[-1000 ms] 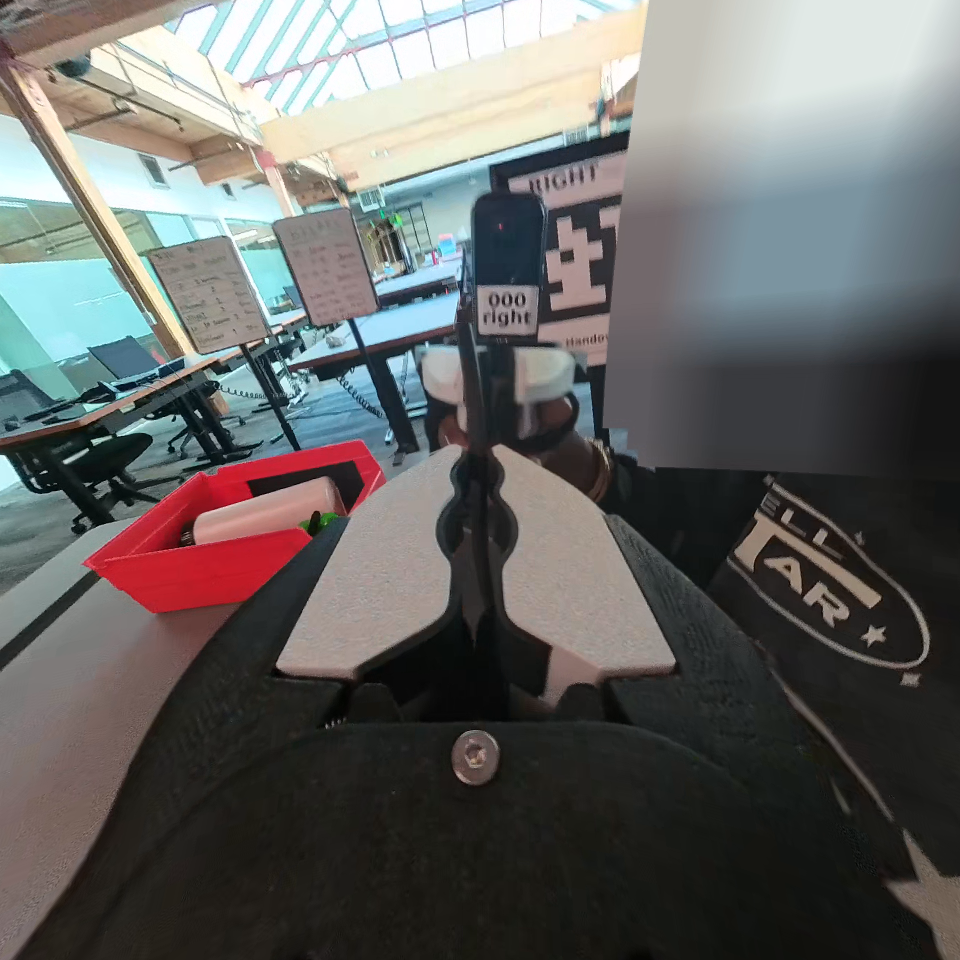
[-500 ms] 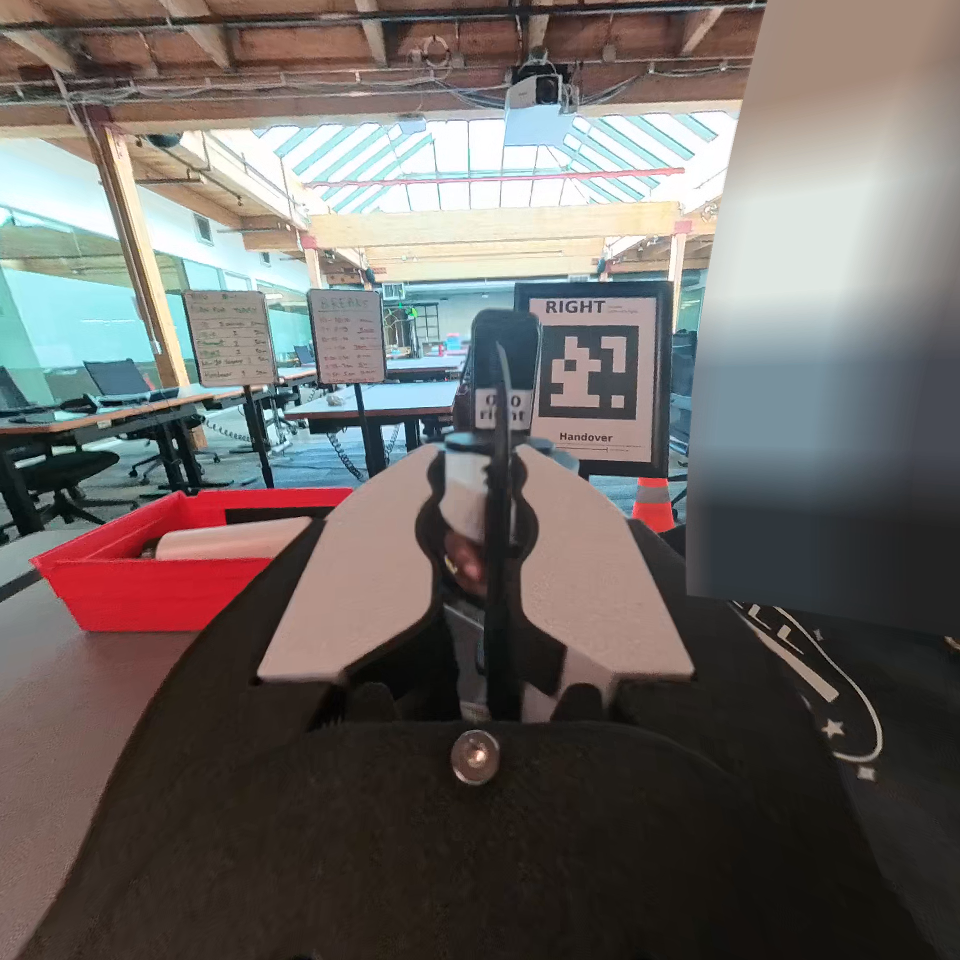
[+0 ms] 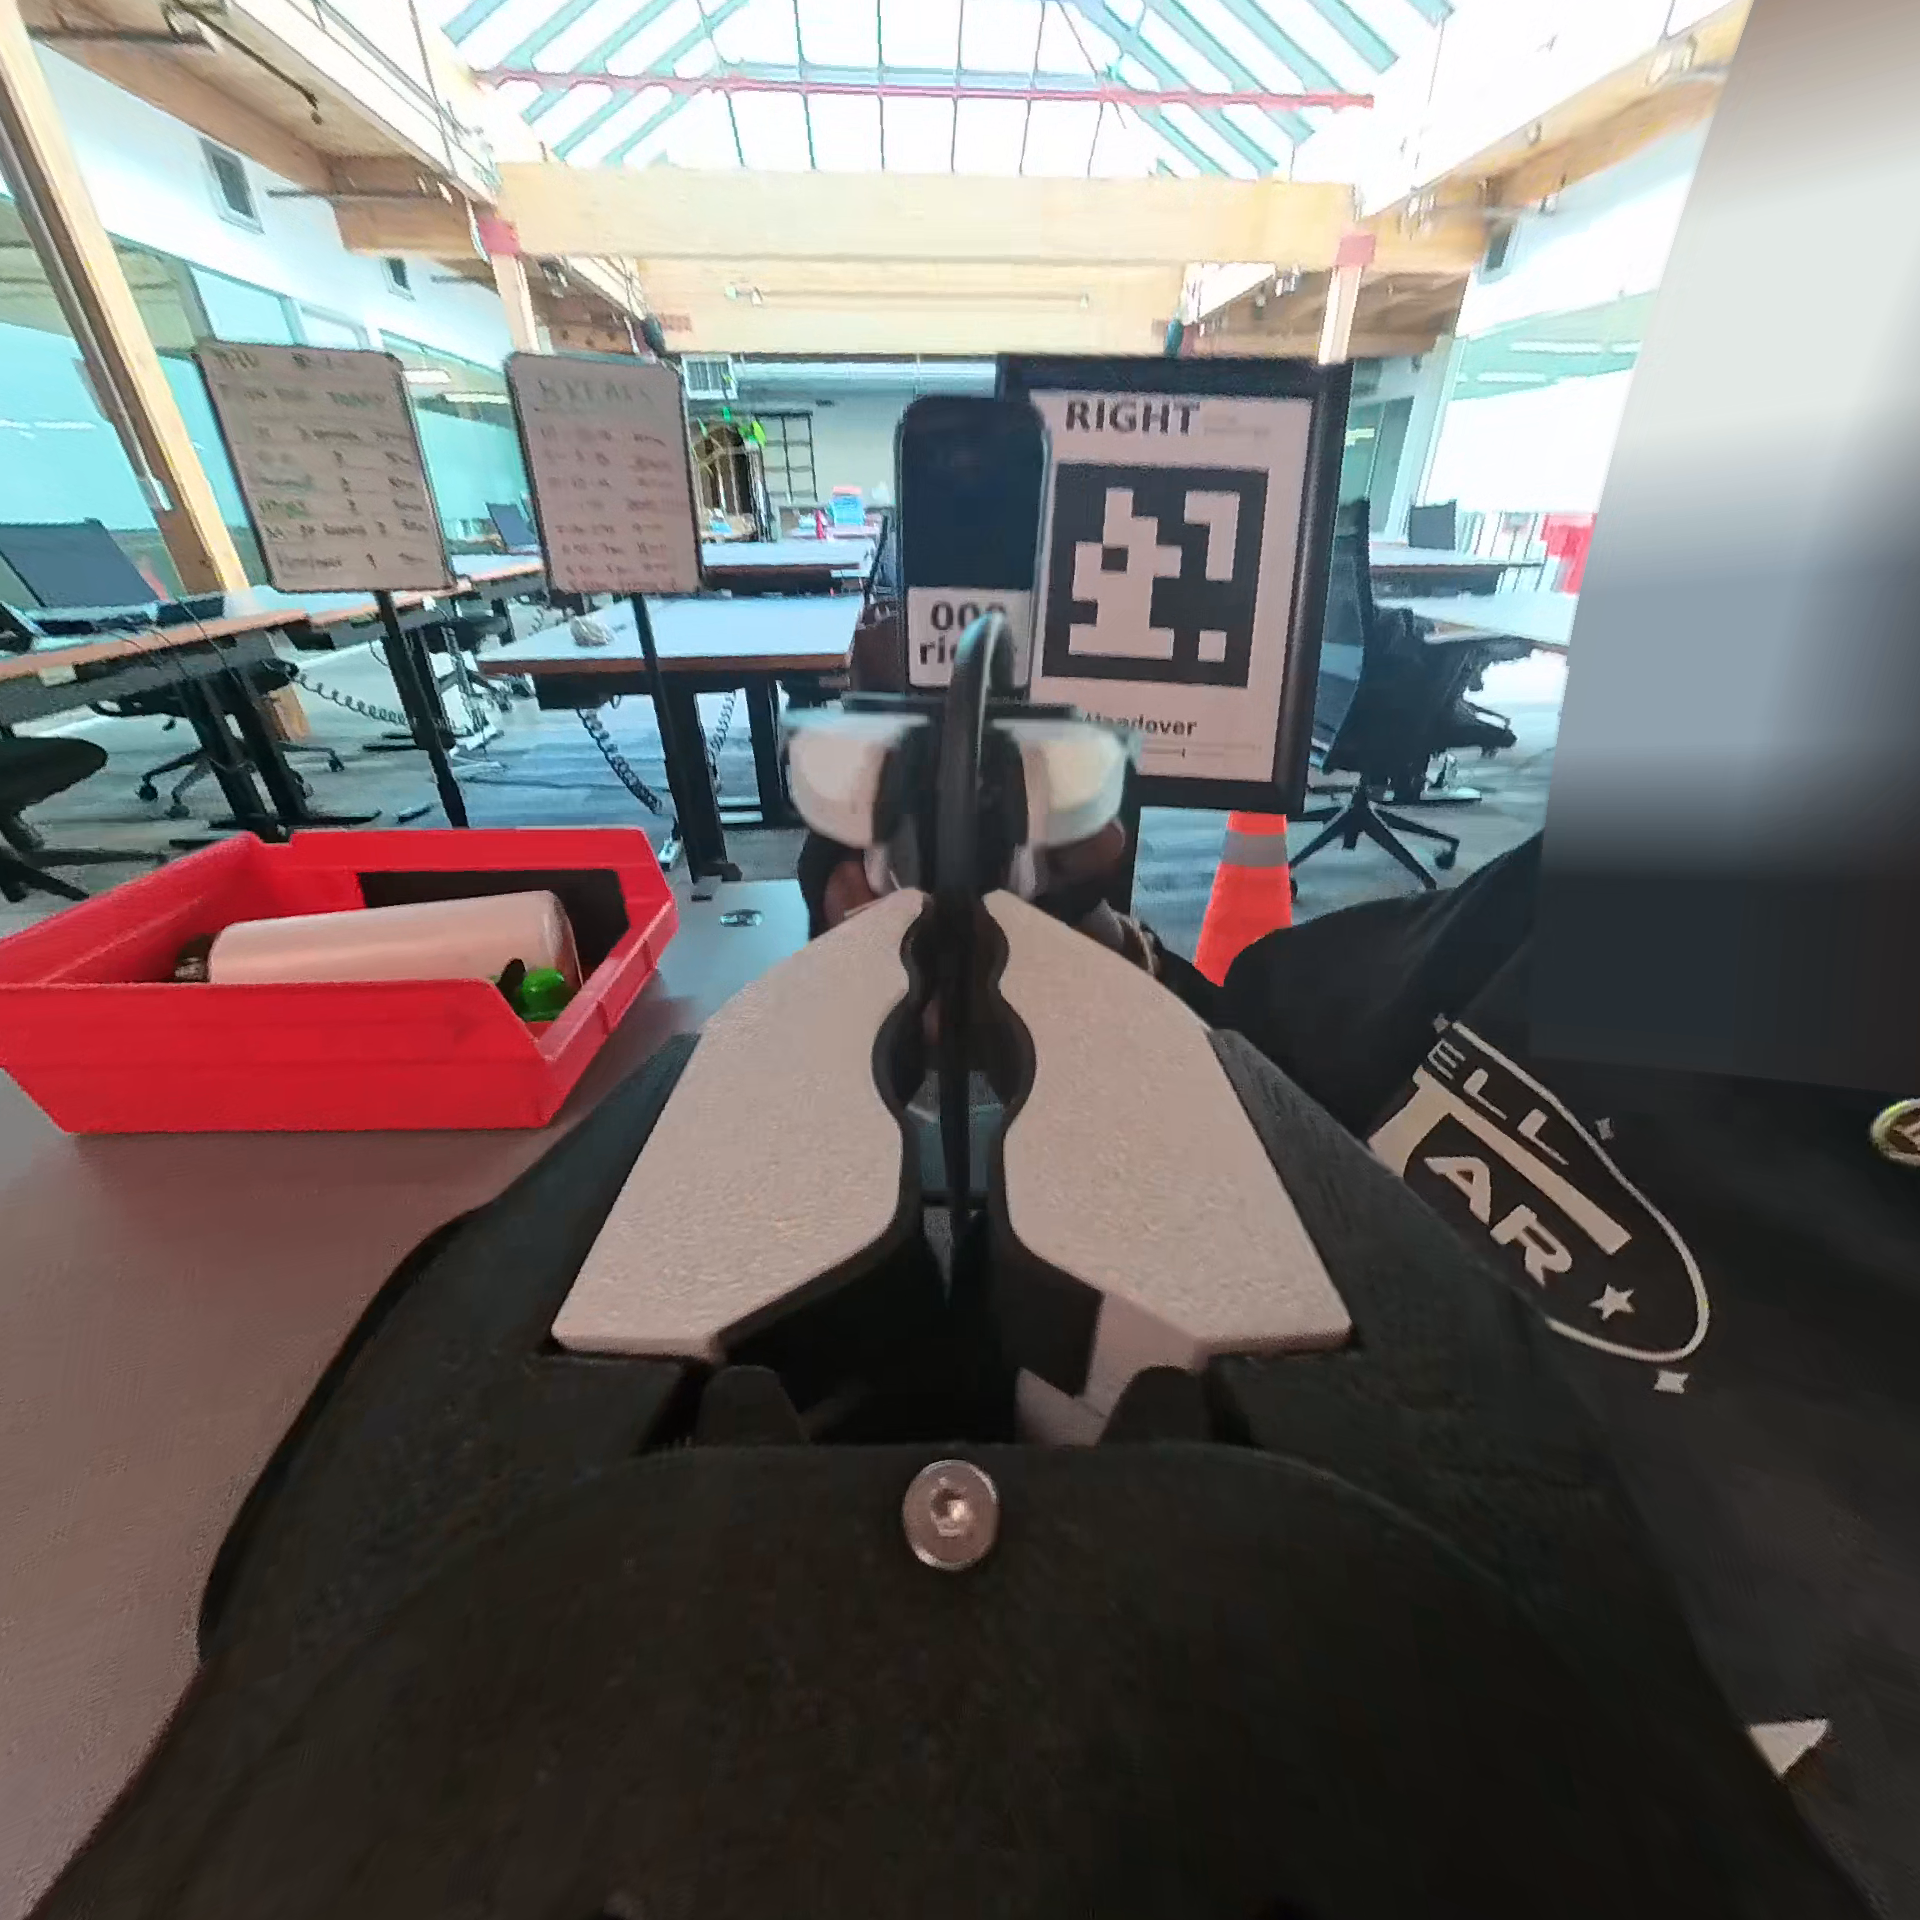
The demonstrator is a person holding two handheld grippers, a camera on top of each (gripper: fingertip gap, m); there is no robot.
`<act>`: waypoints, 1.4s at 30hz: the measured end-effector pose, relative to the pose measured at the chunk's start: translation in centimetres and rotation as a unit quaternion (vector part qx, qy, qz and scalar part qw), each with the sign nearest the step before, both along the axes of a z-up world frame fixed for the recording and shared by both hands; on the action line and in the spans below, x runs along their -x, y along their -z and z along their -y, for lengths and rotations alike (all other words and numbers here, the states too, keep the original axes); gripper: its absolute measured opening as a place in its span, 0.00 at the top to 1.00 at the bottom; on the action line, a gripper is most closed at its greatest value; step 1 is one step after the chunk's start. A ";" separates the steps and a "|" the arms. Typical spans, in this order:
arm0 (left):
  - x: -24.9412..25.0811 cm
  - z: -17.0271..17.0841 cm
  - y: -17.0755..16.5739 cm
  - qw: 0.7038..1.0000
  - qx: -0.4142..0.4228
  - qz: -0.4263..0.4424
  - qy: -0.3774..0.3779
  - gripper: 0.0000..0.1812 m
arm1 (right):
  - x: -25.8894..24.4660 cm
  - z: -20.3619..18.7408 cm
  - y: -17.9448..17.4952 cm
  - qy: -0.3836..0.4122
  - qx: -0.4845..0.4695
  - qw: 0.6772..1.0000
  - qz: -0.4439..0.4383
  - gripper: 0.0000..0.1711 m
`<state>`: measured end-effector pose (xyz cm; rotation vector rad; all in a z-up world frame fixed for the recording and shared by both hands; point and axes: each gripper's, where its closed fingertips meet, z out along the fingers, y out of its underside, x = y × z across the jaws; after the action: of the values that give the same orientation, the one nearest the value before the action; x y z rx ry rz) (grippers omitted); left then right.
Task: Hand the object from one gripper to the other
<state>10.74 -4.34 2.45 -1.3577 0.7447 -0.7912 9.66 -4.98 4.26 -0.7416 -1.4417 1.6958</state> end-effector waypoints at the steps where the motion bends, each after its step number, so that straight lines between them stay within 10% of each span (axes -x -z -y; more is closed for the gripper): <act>1: 0.4 0.1 -0.4 1.000 -0.006 0.012 -0.001 0.97 | 0.1 -0.1 0.5 -0.002 -0.006 1.000 0.016 0.86; 19: 1.1 -0.4 -0.2 0.999 0.023 0.039 0.008 0.82 | 0.8 -0.1 0.8 0.004 -0.008 1.000 0.010 0.96; 23: -0.4 -0.9 1.7 0.999 0.027 -0.021 0.009 0.96 | 0.5 0.1 0.0 0.009 -0.001 1.000 -0.012 0.96; 34: 1.3 -0.1 -1.0 0.999 -0.014 0.042 -0.002 0.97 | 1.7 -0.1 3.6 -0.004 -0.058 0.996 0.069 0.83; 42: 1.2 0.0 -1.0 0.999 -0.012 0.047 0.007 0.86 | 1.8 0.3 3.4 -0.009 -0.060 0.996 0.061 0.97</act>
<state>9.55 -4.39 3.45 -1.2858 0.6884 -0.8497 7.87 -5.23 0.85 -0.7787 -1.6236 1.5862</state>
